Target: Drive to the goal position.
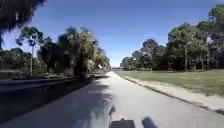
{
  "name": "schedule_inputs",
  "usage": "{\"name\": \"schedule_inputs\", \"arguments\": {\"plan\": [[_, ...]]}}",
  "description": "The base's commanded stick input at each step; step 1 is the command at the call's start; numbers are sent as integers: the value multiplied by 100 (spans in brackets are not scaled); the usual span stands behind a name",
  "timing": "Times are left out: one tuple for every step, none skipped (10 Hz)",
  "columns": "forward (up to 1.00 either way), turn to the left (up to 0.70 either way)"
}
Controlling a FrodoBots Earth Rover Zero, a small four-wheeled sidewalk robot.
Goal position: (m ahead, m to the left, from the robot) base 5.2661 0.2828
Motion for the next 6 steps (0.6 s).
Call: {"name": "schedule_inputs", "arguments": {"plan": [[85, 0], [85, 0], [85, 0], [85, 0], [85, 1], [85, 6]]}}
